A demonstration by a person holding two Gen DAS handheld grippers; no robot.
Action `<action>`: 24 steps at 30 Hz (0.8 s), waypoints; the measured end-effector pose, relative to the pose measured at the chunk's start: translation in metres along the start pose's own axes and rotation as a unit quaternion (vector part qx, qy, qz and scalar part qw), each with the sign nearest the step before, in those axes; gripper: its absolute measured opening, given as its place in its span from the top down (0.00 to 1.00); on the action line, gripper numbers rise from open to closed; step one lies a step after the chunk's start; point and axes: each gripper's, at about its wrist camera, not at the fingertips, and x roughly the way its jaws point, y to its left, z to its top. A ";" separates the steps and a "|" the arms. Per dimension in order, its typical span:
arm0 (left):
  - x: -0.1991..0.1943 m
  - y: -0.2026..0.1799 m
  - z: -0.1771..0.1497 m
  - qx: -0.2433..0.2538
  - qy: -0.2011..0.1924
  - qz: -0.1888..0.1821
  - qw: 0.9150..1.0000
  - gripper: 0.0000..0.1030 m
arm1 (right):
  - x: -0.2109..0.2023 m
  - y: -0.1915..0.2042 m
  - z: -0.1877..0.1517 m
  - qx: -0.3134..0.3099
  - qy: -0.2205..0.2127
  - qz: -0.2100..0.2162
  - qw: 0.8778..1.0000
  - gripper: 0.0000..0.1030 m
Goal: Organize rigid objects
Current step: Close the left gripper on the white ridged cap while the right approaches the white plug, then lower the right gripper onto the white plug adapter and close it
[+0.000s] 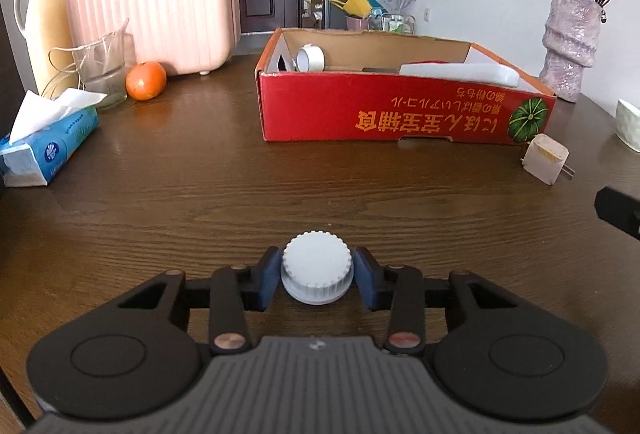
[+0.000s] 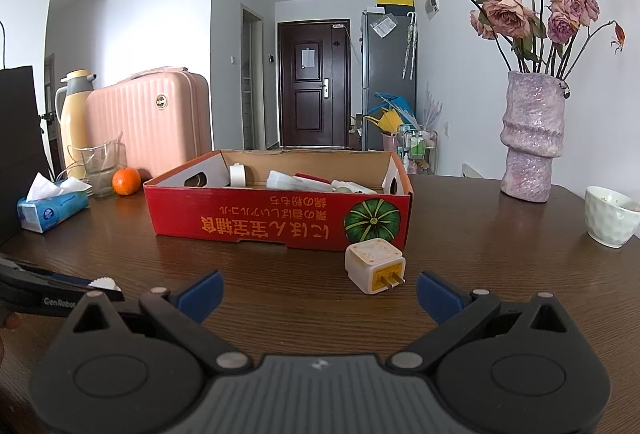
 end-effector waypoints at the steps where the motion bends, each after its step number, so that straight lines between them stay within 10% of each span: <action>1: -0.001 0.000 0.000 0.000 -0.003 0.000 1.000 0.61 | 0.000 0.000 0.000 0.000 0.001 0.000 1.000 0.00; 24: -0.020 -0.009 0.028 0.013 -0.067 0.015 0.998 0.61 | 0.029 -0.010 0.005 0.002 0.021 -0.027 0.999 0.00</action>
